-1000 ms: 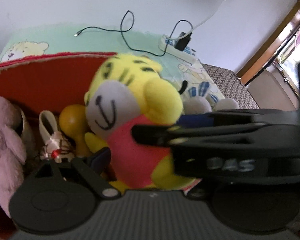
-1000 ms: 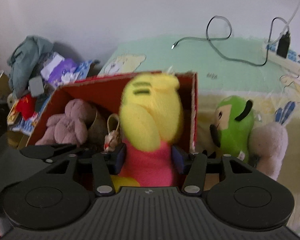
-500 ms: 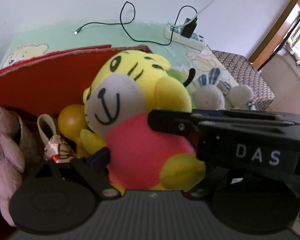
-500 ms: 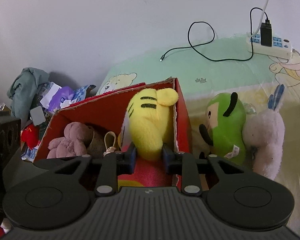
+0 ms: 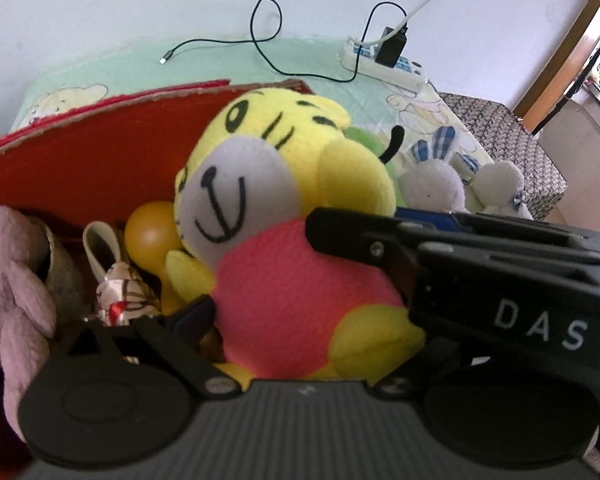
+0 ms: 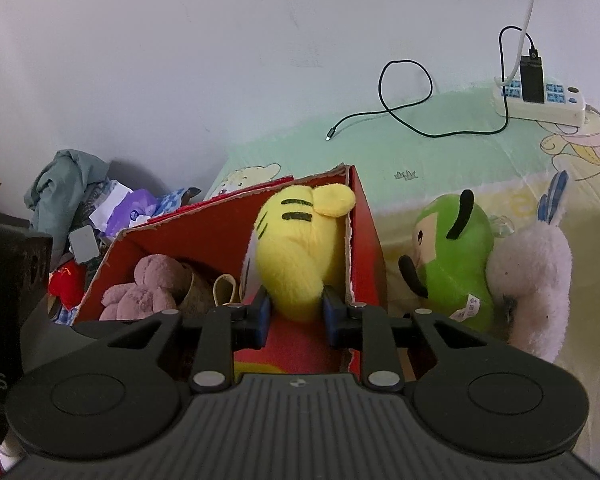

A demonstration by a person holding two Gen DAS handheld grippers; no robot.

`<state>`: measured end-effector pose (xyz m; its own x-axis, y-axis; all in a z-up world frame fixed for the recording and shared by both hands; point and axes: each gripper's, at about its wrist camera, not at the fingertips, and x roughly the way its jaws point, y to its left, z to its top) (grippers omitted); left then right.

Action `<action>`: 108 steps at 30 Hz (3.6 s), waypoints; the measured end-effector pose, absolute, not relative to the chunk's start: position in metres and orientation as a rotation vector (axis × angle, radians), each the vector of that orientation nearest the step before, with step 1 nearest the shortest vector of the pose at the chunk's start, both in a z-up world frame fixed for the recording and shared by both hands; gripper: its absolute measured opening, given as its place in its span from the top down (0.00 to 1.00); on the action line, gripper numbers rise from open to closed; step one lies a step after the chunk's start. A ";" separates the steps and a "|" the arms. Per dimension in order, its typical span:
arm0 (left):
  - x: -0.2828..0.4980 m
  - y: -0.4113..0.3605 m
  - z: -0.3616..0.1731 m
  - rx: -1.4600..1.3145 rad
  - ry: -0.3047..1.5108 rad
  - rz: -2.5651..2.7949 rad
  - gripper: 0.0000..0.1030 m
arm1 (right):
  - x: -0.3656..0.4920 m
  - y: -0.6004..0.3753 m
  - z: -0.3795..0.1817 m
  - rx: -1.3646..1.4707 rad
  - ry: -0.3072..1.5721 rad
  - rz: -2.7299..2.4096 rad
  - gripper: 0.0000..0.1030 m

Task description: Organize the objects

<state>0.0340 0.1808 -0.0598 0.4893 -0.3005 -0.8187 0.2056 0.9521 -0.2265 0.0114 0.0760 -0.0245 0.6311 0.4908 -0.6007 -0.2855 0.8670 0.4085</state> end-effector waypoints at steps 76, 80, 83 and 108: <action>0.031 0.274 -0.060 -0.217 0.977 -0.041 0.03 | 0.003 0.075 -0.025 0.291 0.734 0.456 0.76; 0.037 0.260 -0.060 -0.127 0.982 0.005 0.03 | 0.003 0.075 -0.025 0.296 0.732 0.459 0.76; 0.042 0.253 -0.063 -0.098 0.982 0.008 0.03 | 0.002 0.076 -0.026 0.293 0.727 0.457 0.76; 0.045 0.245 -0.074 -0.033 0.981 0.007 0.02 | -0.002 0.079 -0.025 0.263 0.692 0.446 0.75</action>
<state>0.0448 0.2452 -0.0744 0.5559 -0.0090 -0.8312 -0.0212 0.9995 -0.0250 -0.0017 0.0788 -0.0254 0.6820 0.4775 -0.5539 -0.3069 0.8744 0.3759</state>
